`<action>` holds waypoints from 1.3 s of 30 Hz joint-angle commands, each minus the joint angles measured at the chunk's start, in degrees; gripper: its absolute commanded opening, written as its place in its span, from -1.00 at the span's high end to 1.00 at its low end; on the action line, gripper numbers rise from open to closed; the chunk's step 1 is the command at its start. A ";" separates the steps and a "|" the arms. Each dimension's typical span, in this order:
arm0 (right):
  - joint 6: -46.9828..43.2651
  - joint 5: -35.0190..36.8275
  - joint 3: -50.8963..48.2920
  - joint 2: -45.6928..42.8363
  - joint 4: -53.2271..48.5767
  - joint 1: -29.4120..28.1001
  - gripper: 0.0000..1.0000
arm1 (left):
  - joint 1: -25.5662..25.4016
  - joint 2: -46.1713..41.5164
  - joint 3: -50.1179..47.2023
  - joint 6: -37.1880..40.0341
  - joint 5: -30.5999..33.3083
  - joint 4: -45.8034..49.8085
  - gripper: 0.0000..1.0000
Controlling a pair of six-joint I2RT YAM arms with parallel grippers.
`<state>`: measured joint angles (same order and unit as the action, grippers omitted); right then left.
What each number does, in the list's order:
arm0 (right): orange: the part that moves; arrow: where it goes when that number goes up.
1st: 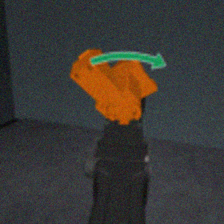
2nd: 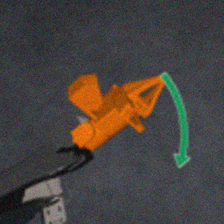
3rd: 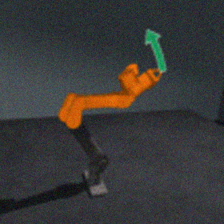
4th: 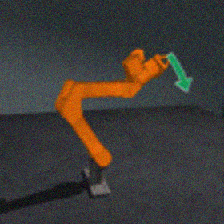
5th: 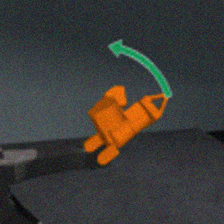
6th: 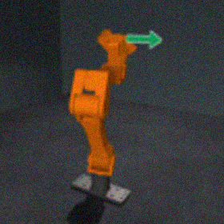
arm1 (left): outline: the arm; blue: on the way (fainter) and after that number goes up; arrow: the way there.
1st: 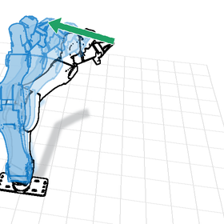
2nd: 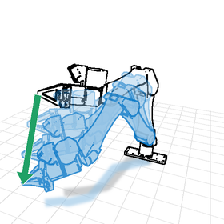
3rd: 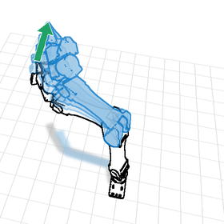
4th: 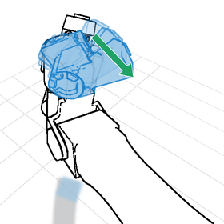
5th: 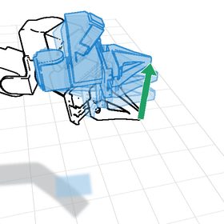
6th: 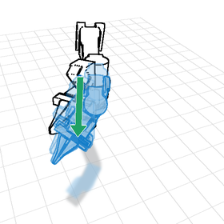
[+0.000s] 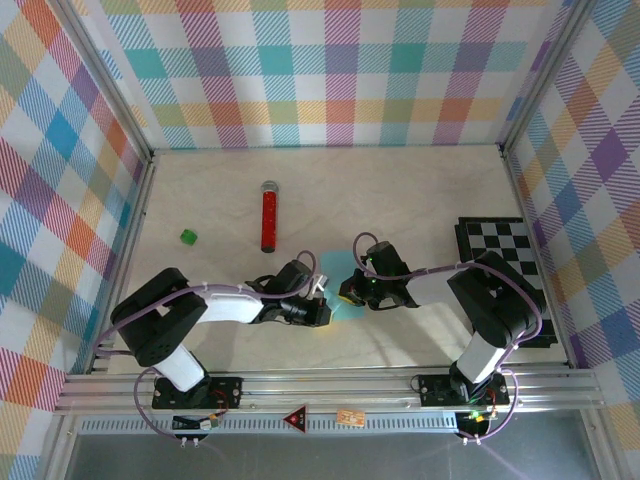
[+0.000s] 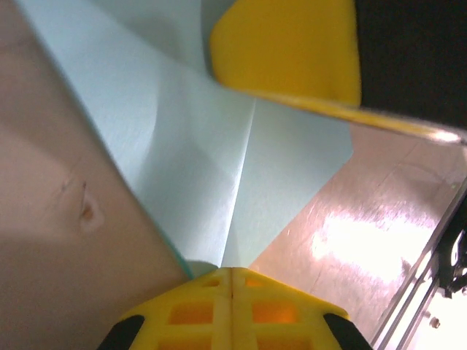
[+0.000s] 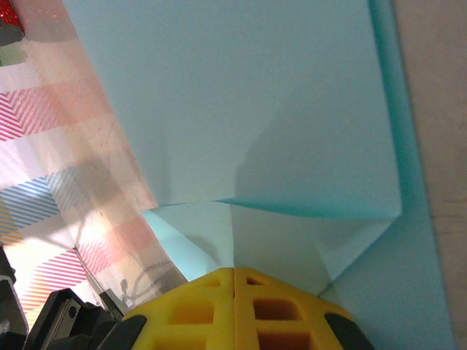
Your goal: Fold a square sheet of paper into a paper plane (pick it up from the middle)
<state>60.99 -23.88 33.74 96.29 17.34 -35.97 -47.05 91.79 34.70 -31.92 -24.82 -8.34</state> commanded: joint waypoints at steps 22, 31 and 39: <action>-0.96 3.16 -1.41 1.82 -6.82 0.82 1.00 | 0.44 3.84 6.39 -0.71 3.95 -1.01 1.00; -5.05 -0.66 1.36 -2.33 -5.26 1.52 0.89 | 0.38 5.90 1.94 -0.39 6.34 2.46 1.00; -7.55 -1.60 1.70 -7.00 -8.72 1.60 1.00 | 0.46 3.73 -1.98 0.10 7.01 3.27 1.00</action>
<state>54.96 -23.88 35.24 89.36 9.87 -33.54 -47.05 94.24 35.64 -32.34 -20.40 -13.28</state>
